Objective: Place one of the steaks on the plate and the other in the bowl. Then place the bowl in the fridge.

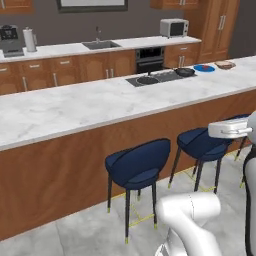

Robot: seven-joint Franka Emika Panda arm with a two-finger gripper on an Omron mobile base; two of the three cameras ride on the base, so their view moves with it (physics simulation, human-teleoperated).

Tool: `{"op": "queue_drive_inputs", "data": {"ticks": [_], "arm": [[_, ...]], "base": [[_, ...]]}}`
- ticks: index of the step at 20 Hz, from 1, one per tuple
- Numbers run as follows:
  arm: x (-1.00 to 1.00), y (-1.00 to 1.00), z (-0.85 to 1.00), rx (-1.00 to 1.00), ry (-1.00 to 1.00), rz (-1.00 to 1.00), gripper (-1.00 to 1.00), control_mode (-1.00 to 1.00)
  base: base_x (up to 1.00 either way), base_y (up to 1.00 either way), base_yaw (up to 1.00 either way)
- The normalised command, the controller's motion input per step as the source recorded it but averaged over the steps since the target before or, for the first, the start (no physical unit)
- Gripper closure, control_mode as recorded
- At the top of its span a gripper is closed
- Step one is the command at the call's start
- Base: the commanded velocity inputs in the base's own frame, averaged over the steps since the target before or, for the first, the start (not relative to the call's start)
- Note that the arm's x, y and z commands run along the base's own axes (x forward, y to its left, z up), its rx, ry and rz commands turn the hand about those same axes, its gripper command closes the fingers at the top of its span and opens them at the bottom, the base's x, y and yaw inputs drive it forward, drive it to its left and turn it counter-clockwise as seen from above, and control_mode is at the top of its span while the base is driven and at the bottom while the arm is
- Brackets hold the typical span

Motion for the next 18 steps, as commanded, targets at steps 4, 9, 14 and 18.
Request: {"op": "queue_drive_inputs", "data": {"ticks": [4,9,14,18], "arm": [[0.0,0.0,0.0,0.0,0.0,0.0,-1.0,1.0],[0.0,0.0,0.0,0.0,0.0,0.0,-1.0,1.0],[0.0,0.0,0.0,0.0,0.0,0.0,-1.0,1.0],[0.0,0.0,0.0,0.0,0.0,0.0,-1.0,1.0]], "base": [[-0.08,1.0,0.14],[0.0,1.0,0.13],[0.0,1.0,0.02],[0.07,1.0,0.0]]}}
